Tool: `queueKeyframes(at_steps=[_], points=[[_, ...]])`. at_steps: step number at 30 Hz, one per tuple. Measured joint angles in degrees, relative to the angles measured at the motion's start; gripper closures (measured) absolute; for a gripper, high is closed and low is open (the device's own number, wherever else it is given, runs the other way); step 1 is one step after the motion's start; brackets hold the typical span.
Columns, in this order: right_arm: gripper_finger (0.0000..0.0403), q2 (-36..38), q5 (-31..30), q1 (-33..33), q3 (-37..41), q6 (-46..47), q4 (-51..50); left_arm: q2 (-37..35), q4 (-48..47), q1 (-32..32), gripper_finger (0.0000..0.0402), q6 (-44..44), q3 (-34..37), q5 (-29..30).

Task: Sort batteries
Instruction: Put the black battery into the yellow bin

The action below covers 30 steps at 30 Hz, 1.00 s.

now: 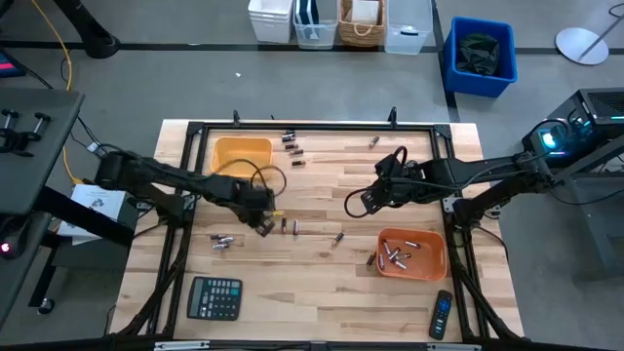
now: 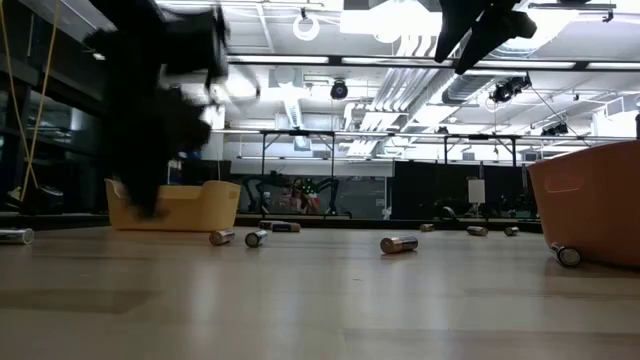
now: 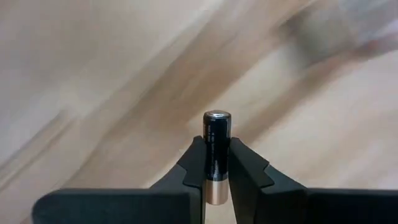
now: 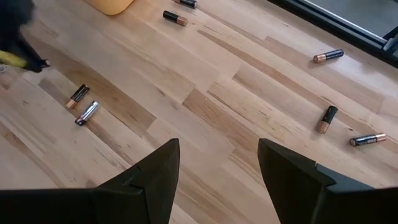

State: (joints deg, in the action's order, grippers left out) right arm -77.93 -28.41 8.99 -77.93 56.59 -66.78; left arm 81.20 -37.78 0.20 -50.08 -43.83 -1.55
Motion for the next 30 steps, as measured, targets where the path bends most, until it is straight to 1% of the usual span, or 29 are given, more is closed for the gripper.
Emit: queueKeyframes(at_steps=[2,4,6,8,9,13,15,16,17,19,22,24,26,28,30], points=[[0.019,0.0,-0.01,0.0,0.0,0.05,0.01,-5.48,-0.17,0.29,0.0373,0.13,-0.07,3.13],[0.019,0.0,-0.06,0.0,0.0,0.01,0.24,-10.53,-0.71,1.23,0.0373,0.22,0.08,8.38],[0.019,0.0,-0.41,-0.02,0.0,0.15,0.86,-14.94,-1.23,3.55,0.0373,1.06,-0.14,14.08],[0.019,0.0,-1.32,-0.08,0.0,0.38,1.63,-17.68,-3.26,7.39,0.0373,2.96,-0.15,19.65],[0.019,0.0,-1.49,-0.09,0.0,0.38,2.12,-18.19,-4.1,9.62,0.0373,4.23,-0.15,20.99],[0.019,0.0,-1.57,-0.26,0.0,0.38,4.4,-17.88,-5.05,18.78,0.0373,9.04,-0.13,21.86],[0.019,0.0,-1.55,-0.28,0.0,0.38,5.14,-16.11,-4.37,22.48,0.0373,11.85,-0.13,21.75],[0.019,0.0,-1.57,-0.28,0.0,0.38,5.34,-15.21,-3.88,23.84,0.0367,13.68,-0.13,21.7],[0.019,0.0,-1.58,-0.28,0.0,0.38,5.38,-14.37,-3.22,24.87,0.0353,15.92,-0.13,21.29],[0.019,0.0,-1.59,-0.28,0.0,0.38,5.38,-12.74,-2.04,26.32,0.0311,20.04,-0.13,20.0],[0.019,0.0,-1.6,-0.28,0.0,0.44,5.38,-11.45,-1.13,27.26,0.0245,22.16,-0.19,18.42],[0.019,0.0,-1.61,-0.28,0.0,1.29,5.35,-11.53,-1.23,27.69,0.0209,21.65,-0.64,15.47],[0.019,0.0,-1.85,-0.28,0.0,1.65,5.35,-11.94,-1.0,27.45,0.0184,18.62,-1.46,10.93],[0.019,0.0,-2.05,-0.28,0.0,1.64,5.33,-12.7,-0.15,25.55,0.0174,16.23,-2.12,5.61],[0.019,0.0,-2.07,-0.28,0.0,1.64,5.27,-13.12,0.89,21.37,0.0171,13.52,-2.19,1.86]])
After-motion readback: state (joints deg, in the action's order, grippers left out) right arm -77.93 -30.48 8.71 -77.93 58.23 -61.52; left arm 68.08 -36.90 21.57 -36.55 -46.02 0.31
